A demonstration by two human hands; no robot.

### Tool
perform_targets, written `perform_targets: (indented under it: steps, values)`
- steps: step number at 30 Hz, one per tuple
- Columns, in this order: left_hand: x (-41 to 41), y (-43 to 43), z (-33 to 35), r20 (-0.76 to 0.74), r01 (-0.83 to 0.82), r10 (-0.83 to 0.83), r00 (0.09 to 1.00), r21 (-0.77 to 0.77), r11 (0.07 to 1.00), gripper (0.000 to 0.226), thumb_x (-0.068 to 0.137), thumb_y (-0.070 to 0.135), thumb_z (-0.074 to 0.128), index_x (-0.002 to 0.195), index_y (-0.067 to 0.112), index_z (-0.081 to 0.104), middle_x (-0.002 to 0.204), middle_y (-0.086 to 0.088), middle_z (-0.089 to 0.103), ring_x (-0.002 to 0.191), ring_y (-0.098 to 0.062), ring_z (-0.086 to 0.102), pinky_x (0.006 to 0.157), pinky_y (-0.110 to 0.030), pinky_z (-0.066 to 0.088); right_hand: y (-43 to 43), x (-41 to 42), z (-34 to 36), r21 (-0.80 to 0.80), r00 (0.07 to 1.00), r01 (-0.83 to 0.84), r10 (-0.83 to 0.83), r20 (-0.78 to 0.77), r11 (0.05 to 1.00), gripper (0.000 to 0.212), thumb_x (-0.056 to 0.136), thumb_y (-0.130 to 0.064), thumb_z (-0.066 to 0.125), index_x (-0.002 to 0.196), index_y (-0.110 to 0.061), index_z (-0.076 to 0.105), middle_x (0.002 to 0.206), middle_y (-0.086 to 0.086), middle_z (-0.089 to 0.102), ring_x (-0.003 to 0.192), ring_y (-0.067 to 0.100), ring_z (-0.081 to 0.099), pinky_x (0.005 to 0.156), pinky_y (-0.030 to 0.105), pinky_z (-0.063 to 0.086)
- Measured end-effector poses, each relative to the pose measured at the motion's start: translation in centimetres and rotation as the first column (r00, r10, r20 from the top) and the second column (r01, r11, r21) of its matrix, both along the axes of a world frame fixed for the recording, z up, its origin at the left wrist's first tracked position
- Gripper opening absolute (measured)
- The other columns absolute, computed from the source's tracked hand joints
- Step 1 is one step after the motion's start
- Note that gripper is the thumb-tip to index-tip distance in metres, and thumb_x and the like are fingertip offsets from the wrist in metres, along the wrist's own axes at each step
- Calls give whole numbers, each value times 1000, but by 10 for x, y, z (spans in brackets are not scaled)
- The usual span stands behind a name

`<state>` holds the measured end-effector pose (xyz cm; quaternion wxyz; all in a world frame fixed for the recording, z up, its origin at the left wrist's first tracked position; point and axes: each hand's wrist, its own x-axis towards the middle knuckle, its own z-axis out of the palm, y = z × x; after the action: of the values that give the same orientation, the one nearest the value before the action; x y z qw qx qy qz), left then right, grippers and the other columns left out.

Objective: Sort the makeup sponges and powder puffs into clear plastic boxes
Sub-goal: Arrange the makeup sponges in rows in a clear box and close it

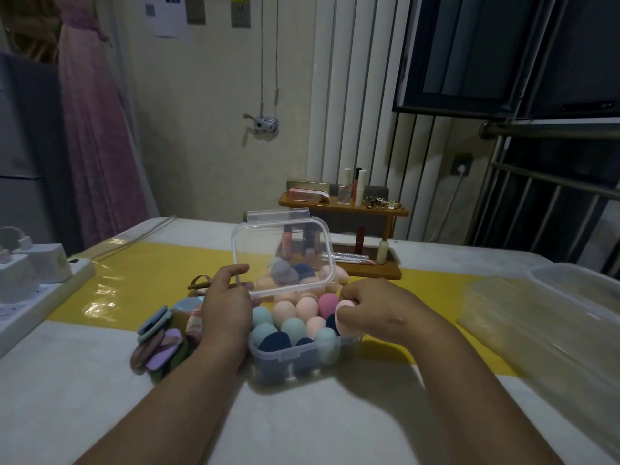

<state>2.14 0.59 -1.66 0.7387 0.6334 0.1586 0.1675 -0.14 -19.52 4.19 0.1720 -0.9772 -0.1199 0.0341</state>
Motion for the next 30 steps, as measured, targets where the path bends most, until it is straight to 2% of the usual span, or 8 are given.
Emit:
perform_targets:
  steps: [3,5,11,15,18,21,25,30]
  values:
    - [0,0,0,4,3,-3,1000,-17,1000,53,88,-9,43,103,36,66,114,-7,62,97,-28,61,63,-32,49,1,1,-1,32,999,3,-2,-38,999,3,87,-31,59,88,-31,61,93,-1,62,85,15,57,65,31,46]
    - [-1,-1,1,16,3,-3,1000,-30,1000,53,86,-10,43,97,36,66,115,-8,62,96,-28,62,62,-31,48,0,2,-3,40,999,12,-10,-45,999,3,89,-30,60,92,-29,62,96,0,63,85,15,57,63,28,43]
    - [-4,-3,3,21,6,-5,1000,-61,998,54,85,-10,41,98,35,67,113,-7,62,94,-27,61,63,-32,49,3,6,-8,92,994,101,-96,-55,991,20,85,-12,70,86,-31,72,101,-2,66,91,17,60,73,27,52]
    - [-5,-3,3,6,0,1,1000,-48,999,55,86,-10,41,103,36,66,115,-7,61,96,-27,61,61,-32,50,6,5,-5,40,988,140,-136,-75,989,15,84,-19,69,92,-25,80,96,-2,71,90,17,62,83,34,57]
    - [-4,-3,2,12,-1,1,1000,-32,999,51,89,-8,43,105,35,66,117,-7,60,98,-28,61,64,-34,51,8,0,-2,34,983,166,-163,-87,986,17,79,-32,64,86,-21,75,82,-1,66,79,15,60,71,33,54]
    - [-3,-1,1,11,-5,6,1000,-16,1000,53,88,-9,43,107,35,65,114,-6,62,96,-25,61,65,-33,50,13,1,-2,-9,979,166,-165,-119,986,14,81,-29,64,90,-21,72,82,1,64,80,17,60,67,31,49]
    - [-2,-1,1,7,-7,7,1000,-15,1000,55,86,-10,42,99,38,65,108,-3,63,94,-24,61,66,-34,51,17,4,-3,-49,972,150,-156,-175,987,25,89,-18,65,113,-16,71,107,5,67,99,21,61,90,34,55]
    - [-3,-2,1,4,-4,4,1000,-32,999,54,86,-9,41,102,36,65,107,-3,62,94,-26,61,68,-36,53,18,12,-5,-61,962,223,-230,-148,973,20,84,-12,68,99,-19,78,102,4,71,96,23,64,91,40,56]
